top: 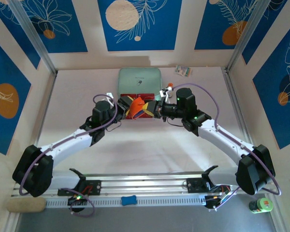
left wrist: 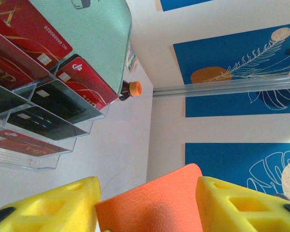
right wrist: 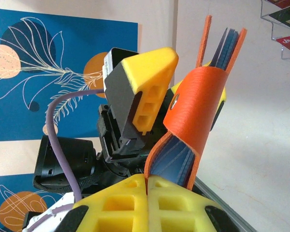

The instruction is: Put the credit cards into the card holder

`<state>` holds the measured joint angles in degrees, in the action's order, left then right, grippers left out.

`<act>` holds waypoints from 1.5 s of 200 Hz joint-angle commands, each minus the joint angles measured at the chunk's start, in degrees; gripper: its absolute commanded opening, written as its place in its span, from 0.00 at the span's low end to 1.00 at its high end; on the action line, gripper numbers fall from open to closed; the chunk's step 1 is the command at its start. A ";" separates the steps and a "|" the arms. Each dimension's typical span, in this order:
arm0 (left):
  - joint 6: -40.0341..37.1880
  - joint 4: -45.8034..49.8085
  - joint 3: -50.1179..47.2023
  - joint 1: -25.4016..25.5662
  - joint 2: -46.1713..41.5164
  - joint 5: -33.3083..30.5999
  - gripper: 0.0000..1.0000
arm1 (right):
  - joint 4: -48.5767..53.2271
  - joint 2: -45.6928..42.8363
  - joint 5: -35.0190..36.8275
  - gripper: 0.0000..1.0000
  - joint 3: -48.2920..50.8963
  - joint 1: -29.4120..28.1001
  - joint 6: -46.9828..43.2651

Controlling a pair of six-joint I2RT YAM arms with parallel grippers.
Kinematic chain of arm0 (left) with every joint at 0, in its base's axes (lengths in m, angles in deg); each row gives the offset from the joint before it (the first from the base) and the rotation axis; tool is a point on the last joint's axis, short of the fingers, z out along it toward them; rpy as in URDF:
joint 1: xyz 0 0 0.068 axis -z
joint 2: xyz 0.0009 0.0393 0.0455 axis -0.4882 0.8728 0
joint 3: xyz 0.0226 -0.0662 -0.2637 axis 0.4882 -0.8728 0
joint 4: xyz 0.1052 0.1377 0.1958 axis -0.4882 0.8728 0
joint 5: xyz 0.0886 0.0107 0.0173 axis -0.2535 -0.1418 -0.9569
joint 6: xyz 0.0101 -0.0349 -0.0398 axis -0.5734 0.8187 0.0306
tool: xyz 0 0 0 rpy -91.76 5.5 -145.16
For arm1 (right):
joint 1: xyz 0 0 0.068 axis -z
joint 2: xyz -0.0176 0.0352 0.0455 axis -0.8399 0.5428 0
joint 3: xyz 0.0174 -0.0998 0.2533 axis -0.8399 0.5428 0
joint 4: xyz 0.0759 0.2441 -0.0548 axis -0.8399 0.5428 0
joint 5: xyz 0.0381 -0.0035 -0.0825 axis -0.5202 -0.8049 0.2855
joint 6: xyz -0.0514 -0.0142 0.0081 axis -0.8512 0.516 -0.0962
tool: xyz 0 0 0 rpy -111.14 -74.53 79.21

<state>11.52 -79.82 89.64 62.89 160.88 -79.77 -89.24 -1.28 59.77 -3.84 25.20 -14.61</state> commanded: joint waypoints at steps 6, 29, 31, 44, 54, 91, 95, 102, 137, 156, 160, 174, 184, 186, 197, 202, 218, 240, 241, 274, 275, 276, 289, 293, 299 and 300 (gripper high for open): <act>-0.15 -4.44 -0.42 0.39 0.05 -0.14 0.49 | -0.92 0.65 -0.69 0.00 1.02 -0.52 0.61; -0.13 -5.67 -0.42 0.43 0.22 -0.06 0.47 | -1.02 0.60 -0.75 0.00 1.33 -0.55 0.68; -0.16 -5.81 -0.35 0.41 0.22 -0.01 0.47 | -0.97 0.64 -0.69 0.00 1.35 -0.52 0.72; -0.12 -6.46 -0.26 0.52 0.38 0.20 0.50 | -0.98 0.66 -0.65 0.00 1.56 -0.55 0.73; -0.16 -6.63 -0.16 0.61 0.44 0.30 0.53 | -1.13 0.66 -0.60 0.00 1.89 -0.58 0.81; -0.21 -7.34 -0.24 0.78 0.41 0.14 0.55 | -1.33 0.84 -0.24 0.00 2.62 -0.52 0.90; -0.15 -7.45 -0.32 0.78 0.40 0.12 0.54 | -1.32 0.84 -0.23 0.00 2.62 -0.51 0.90; -0.12 -7.78 -0.40 0.78 0.42 -0.03 0.52 | -1.37 0.87 -0.25 0.00 2.71 -0.53 0.91; 0.06 -9.65 -0.86 0.87 0.54 -0.41 0.40 | -1.70 1.09 -0.10 0.00 3.14 -0.50 1.07; 0.10 -9.81 -0.85 0.96 0.45 -0.49 0.40 | -1.71 1.09 0.07 0.00 3.34 -0.47 1.08; 0.07 -9.73 -0.86 0.96 0.40 -0.49 0.40 | -1.67 1.12 0.12 0.00 3.34 -0.43 1.08; -0.02 -9.66 -0.94 0.96 0.31 -0.65 0.35 | -1.66 1.09 0.12 0.00 3.43 -0.42 1.03; -0.29 -9.73 -1.09 0.96 0.25 -0.67 0.28 | -1.52 1.10 0.12 0.00 3.52 -0.30 0.91; -0.36 -9.75 -1.11 0.96 0.30 -0.67 0.27 | -1.45 1.09 0.12 0.00 3.52 -0.26 0.86; -0.70 -9.54 -1.33 0.96 0.21 -0.76 0.19 | -0.44 1.01 -0.04 0.00 3.39 0.09 0.13; -0.96 -9.39 -1.46 0.96 0.19 -0.68 0.14 | 0.70 0.92 -0.06 0.00 3.22 0.38 -0.58; -2.27 -8.47 -1.94 0.96 -0.08 -0.60 0.03 | 7.59 -0.34 0.77 0.20 2.22 2.00 -5.01; -5.43 -5.27 -2.42 0.96 -1.20 -0.70 0.00 | 19.84 -3.37 4.58 0.39 -0.16 4.46 -13.46; -5.63 -5.00 -2.43 0.96 -1.23 -0.68 0.00 | 20.51 -3.41 4.81 0.40 -0.39 4.53 -13.88; -12.25 1.74 -0.65 0.96 -2.02 0.03 0.00 | 34.96 -1.80 12.00 0.51 -9.03 3.29 -26.61; -12.38 1.84 -0.62 0.96 -2.04 0.07 0.00 | 35.19 -1.66 12.17 0.52 -9.26 3.24 -26.83; -12.49 1.93 -0.56 0.96 -2.05 0.10 0.00 | 35.40 -1.54 12.34 0.52 -9.46 3.12 -27.02; -13.00 2.38 -0.29 0.96 -1.79 0.34 0.00 | 37.52 0.69 14.58 0.54 -12.44 1.59 -29.59; -13.03 2.38 -0.24 0.96 -1.69 0.43 0.00 | 37.97 1.53 15.31 0.55 -13.46 1.02 -30.17; -13.02 2.32 -0.24 0.96 -1.57 0.52 0.00 | 38.66 2.68 16.30 0.55 -14.79 0.21 -31.02; -12.99 2.30 -0.20 0.96 -1.55 0.54 0.00 | 38.80 2.87 16.43 0.55 -14.99 0.07 -31.14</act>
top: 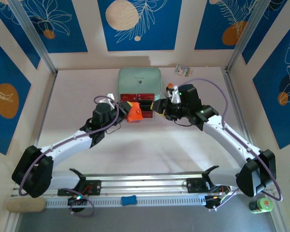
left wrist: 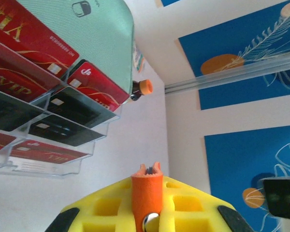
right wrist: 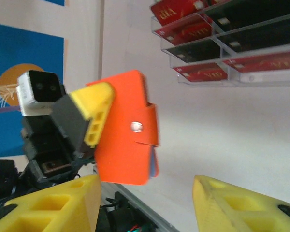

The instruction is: Put the credit cards into the card holder

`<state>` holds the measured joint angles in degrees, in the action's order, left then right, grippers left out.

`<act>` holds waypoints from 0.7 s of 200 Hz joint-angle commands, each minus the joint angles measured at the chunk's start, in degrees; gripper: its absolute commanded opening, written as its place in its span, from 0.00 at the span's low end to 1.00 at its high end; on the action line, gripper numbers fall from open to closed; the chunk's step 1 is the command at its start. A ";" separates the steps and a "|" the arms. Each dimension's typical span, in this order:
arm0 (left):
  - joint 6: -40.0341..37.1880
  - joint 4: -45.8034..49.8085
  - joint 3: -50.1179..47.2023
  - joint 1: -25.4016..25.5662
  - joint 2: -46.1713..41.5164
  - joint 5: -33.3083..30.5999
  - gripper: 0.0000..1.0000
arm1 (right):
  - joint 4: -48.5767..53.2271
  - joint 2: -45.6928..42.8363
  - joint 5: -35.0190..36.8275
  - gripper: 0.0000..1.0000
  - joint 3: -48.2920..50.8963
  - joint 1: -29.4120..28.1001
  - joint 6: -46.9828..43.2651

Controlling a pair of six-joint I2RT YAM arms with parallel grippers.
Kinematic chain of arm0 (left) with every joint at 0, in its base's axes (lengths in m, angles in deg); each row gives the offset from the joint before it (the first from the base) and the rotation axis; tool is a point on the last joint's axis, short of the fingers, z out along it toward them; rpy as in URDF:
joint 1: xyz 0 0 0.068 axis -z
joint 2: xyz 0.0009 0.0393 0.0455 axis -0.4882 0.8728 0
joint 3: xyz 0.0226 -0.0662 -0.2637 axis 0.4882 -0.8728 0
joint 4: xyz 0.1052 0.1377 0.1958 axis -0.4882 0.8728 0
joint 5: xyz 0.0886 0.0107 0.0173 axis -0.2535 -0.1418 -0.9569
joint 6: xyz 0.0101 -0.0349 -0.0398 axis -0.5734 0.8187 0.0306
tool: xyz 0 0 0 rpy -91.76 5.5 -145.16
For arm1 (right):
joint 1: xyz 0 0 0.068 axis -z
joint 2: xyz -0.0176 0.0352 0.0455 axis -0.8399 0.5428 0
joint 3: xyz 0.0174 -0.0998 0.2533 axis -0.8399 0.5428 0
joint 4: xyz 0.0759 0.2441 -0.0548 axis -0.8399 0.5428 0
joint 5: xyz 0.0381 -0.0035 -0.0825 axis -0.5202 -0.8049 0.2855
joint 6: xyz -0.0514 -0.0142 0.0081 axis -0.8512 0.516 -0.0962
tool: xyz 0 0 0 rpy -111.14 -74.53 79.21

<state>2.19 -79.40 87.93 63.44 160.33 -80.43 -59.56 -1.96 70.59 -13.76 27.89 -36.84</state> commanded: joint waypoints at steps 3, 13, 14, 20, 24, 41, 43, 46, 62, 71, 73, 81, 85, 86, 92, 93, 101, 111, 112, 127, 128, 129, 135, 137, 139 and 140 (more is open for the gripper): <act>-3.58 1.83 1.55 0.41 -0.90 1.28 0.00 | 9.31 4.16 6.05 0.56 -5.65 -3.07 -9.23; -3.42 1.62 1.61 0.40 -0.70 1.43 0.00 | 9.91 6.30 7.50 0.56 -7.72 -4.47 -10.05; -3.43 1.62 1.62 0.45 -0.67 1.46 0.00 | 9.93 6.47 7.63 0.56 -7.91 -4.58 -10.11; -3.30 1.55 1.64 0.44 -0.55 1.48 0.00 | 10.18 7.90 8.58 0.56 -9.23 -5.54 -10.54; -3.24 1.46 1.64 0.49 -0.55 1.52 0.00 | 10.22 8.48 8.87 0.56 -9.76 -5.90 -10.67; -3.08 1.44 1.73 0.59 -0.39 1.65 0.00 | 10.22 11.74 9.84 0.56 -12.36 -7.74 -11.23; -3.09 1.44 1.75 0.59 -0.42 1.65 0.00 | 10.16 12.08 9.86 0.56 -12.61 -7.89 -11.30; -3.00 1.44 1.80 0.59 -0.41 1.66 0.00 | 10.07 12.61 10.01 0.56 -13.01 -8.28 -11.36; -3.00 1.61 1.82 0.67 -0.62 1.57 0.00 | 9.92 15.29 11.23 0.56 -14.68 -9.70 -11.66; -2.98 1.77 1.90 0.70 -0.74 1.48 0.00 | 9.80 16.74 11.97 0.56 -15.32 -10.20 -11.67; -2.98 1.78 1.90 0.75 -0.79 1.48 0.00 | 9.79 17.09 12.04 0.56 -15.43 -10.29 -11.67; -3.00 1.94 1.94 0.76 -0.79 1.33 0.00 | 9.73 18.24 12.30 0.55 -15.77 -10.61 -11.72; -2.99 1.96 1.98 0.76 -0.86 1.31 0.00 | 9.63 18.85 12.43 0.55 -15.82 -10.79 -11.74; -2.95 1.96 1.99 0.80 -0.88 1.30 0.00 | 9.58 18.98 12.51 0.55 -15.82 -10.82 -11.75; -2.89 1.88 1.99 0.83 -0.89 1.30 0.00 | 9.46 19.70 12.73 0.55 -15.82 -11.04 -11.76; -2.90 1.92 2.03 0.84 -0.85 1.30 0.00 | 9.45 19.76 12.70 0.54 -15.82 -11.07 -11.76; -2.85 1.96 2.06 0.91 -0.90 1.30 0.00 | 9.48 20.56 13.43 0.53 -15.82 -11.39 -12.00; -2.83 1.97 2.13 0.98 -0.96 1.30 0.00 | 10.00 21.27 15.23 0.52 -15.66 -11.88 -12.11; -2.83 1.96 2.10 0.96 -0.98 1.30 0.00 | 10.07 21.38 15.36 0.52 -15.61 -11.94 -12.11; -2.83 2.05 2.24 1.11 -1.11 1.30 0.00 | 11.09 22.16 18.21 0.47 -14.85 -12.30 -12.07; -2.83 2.05 2.25 1.11 -1.14 1.30 0.00 | 11.18 22.22 18.48 0.47 -14.81 -12.32 -12.05; -2.83 2.05 2.25 1.11 -1.15 1.26 0.00 | 11.28 22.25 18.79 0.47 -14.79 -12.37 -12.04; -2.67 2.01 2.30 1.11 -1.14 1.22 0.00 | 11.90 22.49 20.57 0.46 -14.37 -12.51 -11.81; -2.61 1.98 2.31 1.11 -1.11 1.22 0.00 | 12.14 22.53 21.09 0.45 -14.21 -12.51 -11.73; -2.60 1.92 2.33 1.14 -1.13 1.22 0.00 | 12.35 22.65 21.71 0.44 -14.08 -12.51 -11.64; -2.62 1.90 2.34 1.17 -1.15 1.22 0.00 | 12.52 22.64 22.03 0.44 -13.99 -12.51 -11.66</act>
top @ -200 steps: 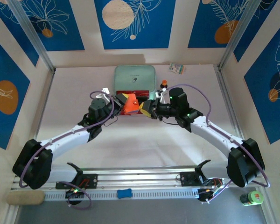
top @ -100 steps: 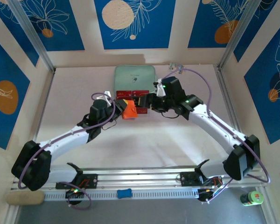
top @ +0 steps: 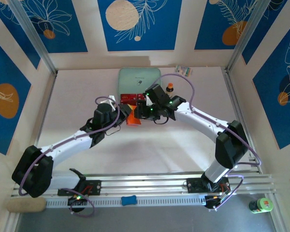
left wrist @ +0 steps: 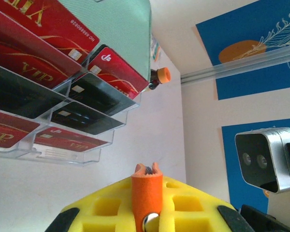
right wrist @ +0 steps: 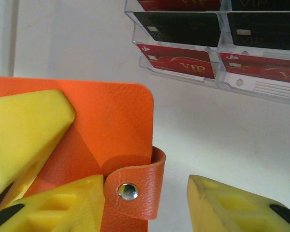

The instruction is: Put the credit cards into the card holder

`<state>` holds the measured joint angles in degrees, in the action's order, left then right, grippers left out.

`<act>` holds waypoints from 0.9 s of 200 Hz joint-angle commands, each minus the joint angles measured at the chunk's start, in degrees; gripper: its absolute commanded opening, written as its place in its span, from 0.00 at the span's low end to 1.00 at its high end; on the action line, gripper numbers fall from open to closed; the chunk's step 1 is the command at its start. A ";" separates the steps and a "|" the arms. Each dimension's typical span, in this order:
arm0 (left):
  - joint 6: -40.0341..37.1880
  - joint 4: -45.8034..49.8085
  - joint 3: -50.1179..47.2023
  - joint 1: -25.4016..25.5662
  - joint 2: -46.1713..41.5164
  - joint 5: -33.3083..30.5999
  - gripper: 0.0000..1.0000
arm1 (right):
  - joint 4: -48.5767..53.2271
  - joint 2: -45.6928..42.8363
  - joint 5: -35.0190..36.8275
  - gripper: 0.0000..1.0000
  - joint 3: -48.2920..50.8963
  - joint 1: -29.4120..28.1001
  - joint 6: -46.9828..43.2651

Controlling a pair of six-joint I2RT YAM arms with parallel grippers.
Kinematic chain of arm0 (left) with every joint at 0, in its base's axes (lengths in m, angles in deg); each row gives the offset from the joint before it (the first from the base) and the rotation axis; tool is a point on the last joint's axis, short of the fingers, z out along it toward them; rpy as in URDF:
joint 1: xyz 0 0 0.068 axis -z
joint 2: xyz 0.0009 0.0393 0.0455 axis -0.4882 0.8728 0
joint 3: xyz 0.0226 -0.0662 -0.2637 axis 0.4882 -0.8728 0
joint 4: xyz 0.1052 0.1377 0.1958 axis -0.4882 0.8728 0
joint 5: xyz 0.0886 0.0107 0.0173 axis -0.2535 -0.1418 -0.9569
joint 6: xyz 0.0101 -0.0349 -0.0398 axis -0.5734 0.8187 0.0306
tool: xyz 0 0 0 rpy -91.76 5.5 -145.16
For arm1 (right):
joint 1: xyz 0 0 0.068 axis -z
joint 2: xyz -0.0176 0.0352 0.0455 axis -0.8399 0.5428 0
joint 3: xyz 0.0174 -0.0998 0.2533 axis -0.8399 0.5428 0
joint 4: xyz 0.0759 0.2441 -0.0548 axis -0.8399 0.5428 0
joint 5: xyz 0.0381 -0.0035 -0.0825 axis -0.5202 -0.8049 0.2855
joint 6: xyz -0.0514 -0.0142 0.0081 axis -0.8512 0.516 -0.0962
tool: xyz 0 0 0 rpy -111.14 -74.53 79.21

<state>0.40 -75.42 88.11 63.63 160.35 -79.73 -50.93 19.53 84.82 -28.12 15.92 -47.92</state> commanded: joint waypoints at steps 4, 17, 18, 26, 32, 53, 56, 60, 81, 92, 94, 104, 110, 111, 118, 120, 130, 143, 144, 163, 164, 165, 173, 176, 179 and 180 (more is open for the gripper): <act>-0.75 -2.18 2.28 0.96 -1.05 0.52 0.00 | 4.51 1.35 9.10 0.42 0.57 -0.54 -0.32; -0.44 -2.44 2.45 1.09 -0.99 0.69 0.00 | 6.31 1.69 13.40 0.39 1.78 -0.32 0.67; -0.38 -2.54 2.49 1.09 -1.00 0.74 0.00 | 6.31 1.69 13.40 0.39 1.78 -0.32 0.67; -0.25 -2.75 2.51 1.13 -0.88 0.78 0.00 | 6.43 1.75 14.82 0.38 3.02 0.02 1.26; -0.07 -2.98 2.56 1.18 -0.80 0.87 0.00 | 6.35 1.60 15.29 0.38 3.99 0.43 1.70; 0.58 -3.89 2.52 1.23 -0.83 1.21 0.00 | 5.33 0.68 15.76 0.37 7.68 2.32 2.81; 0.70 -4.01 2.52 1.27 -0.82 1.29 0.00 | 5.13 0.46 15.69 0.37 8.20 2.62 2.90; 0.85 -4.18 2.52 1.34 -0.86 1.31 0.00 | 4.80 0.16 15.48 0.37 8.91 3.09 2.92; 1.46 -4.67 2.45 1.31 -1.08 1.57 0.00 | 4.54 -1.55 13.74 0.37 11.20 5.89 2.37; 1.73 -4.65 2.37 1.29 -1.35 1.29 0.00 | 4.33 -3.66 12.19 0.37 12.28 7.10 1.66; 1.81 -4.65 2.26 1.34 -1.47 1.13 0.00 | 4.28 -4.15 11.89 0.37 12.50 7.35 1.51; 2.73 -4.81 2.02 1.27 -1.87 0.43 0.00 | 3.85 -6.76 9.27 0.38 13.48 8.47 0.77; 3.35 -5.35 1.83 1.19 -2.12 0.07 0.00 | 3.45 -8.47 6.62 0.38 14.09 9.26 0.28; 3.44 -5.44 1.83 1.18 -2.14 0.03 0.00 | 3.31 -8.76 6.18 0.38 14.18 9.37 0.24; 4.31 -6.10 1.75 1.09 -2.25 -0.37 0.00 | 2.21 -11.21 3.00 0.40 15.16 10.22 0.24; 4.61 -6.31 1.73 1.09 -2.26 -0.43 0.00 | 2.03 -11.58 2.44 0.40 15.28 10.38 0.27; 6.55 -7.94 1.67 1.01 -2.07 -1.00 0.00 | -0.95 -14.79 -3.43 0.43 17.16 11.62 0.70; 9.35 -11.58 1.64 1.01 -1.18 -1.48 0.00 | -6.11 -18.39 -11.15 0.48 19.86 13.32 3.56; 9.56 -11.89 1.64 0.96 -1.14 -1.49 0.00 | -7.01 -18.79 -12.12 0.49 20.19 13.56 4.20; 13.72 -17.15 2.14 1.01 0.95 -1.93 0.00 | -16.17 -21.65 -21.23 0.53 23.91 15.55 10.78; 14.03 -17.27 2.20 1.01 1.03 -1.94 0.00 | -17.15 -21.89 -21.93 0.53 24.26 15.66 11.63; 14.28 -17.60 2.23 1.01 1.11 -1.94 0.00 | -17.15 -21.89 -21.93 0.53 24.26 15.66 11.63; 16.03 -19.55 2.49 1.00 1.92 -2.26 0.00 | -21.09 -22.61 -24.47 0.54 25.55 16.21 14.92; 16.70 -20.14 2.65 1.01 2.17 -2.43 0.00 | -22.91 -22.80 -25.25 0.55 26.11 16.27 16.10; 17.29 -20.73 2.76 0.96 2.44 -2.58 0.00 | -25.12 -23.07 -26.15 0.55 26.70 16.46 17.68; 17.49 -20.95 2.77 0.98 2.48 -2.61 0.00 | -25.12 -23.07 -26.15 0.55 26.70 16.46 17.68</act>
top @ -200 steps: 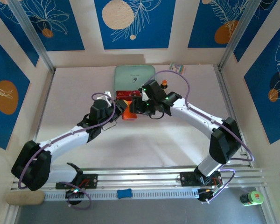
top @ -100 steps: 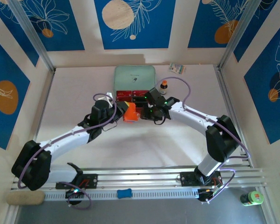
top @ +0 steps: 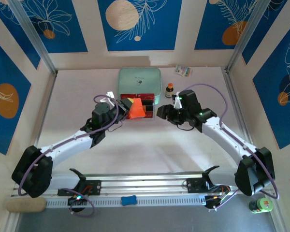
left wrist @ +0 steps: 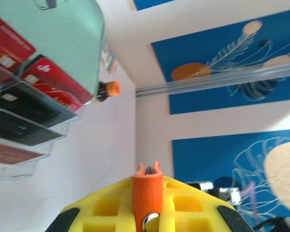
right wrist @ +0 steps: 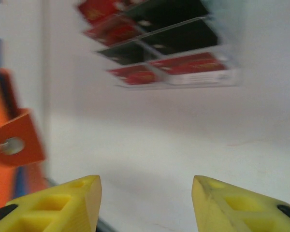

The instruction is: Put the credit cards into the card holder

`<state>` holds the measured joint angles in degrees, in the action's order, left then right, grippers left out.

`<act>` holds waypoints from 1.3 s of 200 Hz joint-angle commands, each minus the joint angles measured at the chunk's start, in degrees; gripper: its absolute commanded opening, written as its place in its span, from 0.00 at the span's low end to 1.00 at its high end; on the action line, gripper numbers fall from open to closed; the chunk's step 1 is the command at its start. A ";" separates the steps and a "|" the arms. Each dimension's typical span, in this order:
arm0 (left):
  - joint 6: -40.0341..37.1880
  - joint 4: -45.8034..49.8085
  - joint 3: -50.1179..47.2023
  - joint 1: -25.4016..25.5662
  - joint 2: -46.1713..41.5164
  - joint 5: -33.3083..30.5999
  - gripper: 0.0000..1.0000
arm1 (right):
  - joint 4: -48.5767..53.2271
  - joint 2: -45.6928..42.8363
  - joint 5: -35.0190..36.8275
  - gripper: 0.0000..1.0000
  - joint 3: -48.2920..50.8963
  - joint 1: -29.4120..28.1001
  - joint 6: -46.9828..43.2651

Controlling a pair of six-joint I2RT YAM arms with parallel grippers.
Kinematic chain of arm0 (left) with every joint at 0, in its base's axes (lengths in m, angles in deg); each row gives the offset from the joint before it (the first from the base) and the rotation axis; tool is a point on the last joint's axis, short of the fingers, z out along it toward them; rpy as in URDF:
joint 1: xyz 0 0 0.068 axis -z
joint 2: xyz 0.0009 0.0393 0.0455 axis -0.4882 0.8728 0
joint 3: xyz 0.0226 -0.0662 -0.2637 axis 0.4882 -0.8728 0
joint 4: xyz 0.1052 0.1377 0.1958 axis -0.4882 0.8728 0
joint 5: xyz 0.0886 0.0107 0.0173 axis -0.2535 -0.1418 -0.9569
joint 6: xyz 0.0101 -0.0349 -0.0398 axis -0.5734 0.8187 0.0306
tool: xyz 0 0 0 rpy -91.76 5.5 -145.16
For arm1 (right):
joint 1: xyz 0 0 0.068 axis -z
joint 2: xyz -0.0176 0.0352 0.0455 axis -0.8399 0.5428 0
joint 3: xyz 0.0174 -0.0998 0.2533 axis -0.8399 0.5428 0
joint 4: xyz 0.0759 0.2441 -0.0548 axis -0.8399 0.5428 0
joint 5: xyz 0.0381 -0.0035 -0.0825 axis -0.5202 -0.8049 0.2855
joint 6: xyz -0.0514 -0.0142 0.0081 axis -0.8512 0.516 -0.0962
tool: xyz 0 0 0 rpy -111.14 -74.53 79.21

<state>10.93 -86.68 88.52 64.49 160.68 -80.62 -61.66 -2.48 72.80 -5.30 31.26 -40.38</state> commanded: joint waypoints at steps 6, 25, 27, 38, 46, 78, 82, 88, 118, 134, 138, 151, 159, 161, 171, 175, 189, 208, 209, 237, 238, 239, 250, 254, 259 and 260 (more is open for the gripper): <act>7.96 -10.80 2.60 0.24 2.58 -2.07 0.00 | -17.37 -1.36 -15.13 0.56 4.85 1.17 12.55; 10.26 -12.91 3.29 0.33 3.31 -3.29 0.00 | -26.84 -1.46 -17.32 0.57 7.25 0.83 19.21; 10.48 -13.08 3.32 0.33 3.32 -3.32 0.00 | -27.68 -1.48 -17.37 0.57 7.51 0.76 19.84; 11.29 -13.85 3.55 0.37 3.42 -4.14 0.00 | -31.62 -1.31 -17.44 0.57 8.40 0.26 22.83; 11.69 -14.23 3.67 0.41 3.41 -4.61 0.00 | -33.68 -1.23 -17.37 0.57 8.70 -0.03 24.19; 11.99 -14.49 3.95 0.46 3.08 -5.36 0.00 | -38.89 -0.96 -16.35 0.56 9.37 -0.94 28.04; 12.02 -14.42 3.95 0.43 3.06 -5.35 0.00 | -39.24 -0.90 -16.32 0.56 9.45 -1.02 28.37; 12.09 -14.42 4.00 0.49 3.16 -5.36 0.00 | -39.72 -0.77 -16.09 0.56 9.36 -1.11 28.83; 12.11 -14.58 4.04 0.48 3.37 -5.09 0.00 | -40.14 -0.16 -15.34 0.56 8.68 -1.97 29.16; 12.16 -14.66 3.95 0.56 3.40 -5.09 0.00 | -40.19 0.50 -15.19 0.55 8.21 -2.32 29.30; 12.16 -14.73 3.95 0.53 3.41 -5.09 0.00 | -40.21 0.61 -15.22 0.55 8.16 -2.43 29.35; 12.11 -14.75 3.86 0.59 3.42 -5.00 0.00 | -40.71 1.06 -15.33 0.55 7.94 -2.56 29.57; 12.16 -14.83 3.78 0.68 3.32 -5.00 0.00 | -40.85 1.30 -15.28 0.55 7.81 -2.61 29.58; 12.12 -14.84 3.78 0.64 3.32 -5.00 0.00 | -40.85 1.32 -15.28 0.54 7.80 -2.61 29.60; 12.11 -14.93 3.64 0.69 3.35 -5.00 0.00 | -40.97 1.53 -15.19 0.54 7.53 -2.70 29.74; 12.16 -14.93 3.60 0.74 3.37 -5.00 0.00 | -41.02 1.53 -15.24 0.54 7.43 -2.70 29.73; 12.01 -14.93 3.43 0.75 3.41 -4.97 0.00 | -41.18 1.70 -15.32 0.54 7.31 -2.78 29.81; 11.99 -15.05 3.26 0.81 3.49 -4.92 0.00 | -41.15 1.70 -15.34 0.54 6.99 -2.79 29.84; 11.99 -15.03 3.25 0.74 3.49 -4.92 0.00 | -41.13 1.71 -15.35 0.54 7.00 -2.79 29.84; 12.14 -15.50 2.90 0.85 3.84 -4.83 0.00 | -40.32 1.43 -15.32 0.53 6.57 -2.76 29.58; 12.15 -15.48 2.90 0.90 3.85 -4.83 0.00 | -40.32 1.44 -15.34 0.53 6.52 -2.77 29.57; 12.16 -15.51 2.90 0.92 3.85 -4.83 0.00 | -40.32 1.44 -15.31 0.53 6.50 -2.74 29.49; 12.15 -15.61 2.81 0.99 3.93 -4.83 0.00 | -40.06 1.50 -15.20 0.53 6.26 -2.78 29.39; 12.16 -15.63 2.81 1.03 3.94 -4.83 0.00 | -39.97 1.56 -15.21 0.52 6.17 -2.78 29.40; 12.16 -15.71 2.72 1.03 4.01 -4.83 0.00 | -39.97 1.69 -15.27 0.52 6.06 -2.78 29.35; 12.16 -15.72 2.77 1.03 4.02 -4.78 0.00 | -39.97 1.70 -15.32 0.52 6.05 -2.78 29.38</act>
<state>22.49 -98.68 90.82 64.66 164.03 -84.69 -101.66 -1.06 58.27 3.11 28.94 -11.01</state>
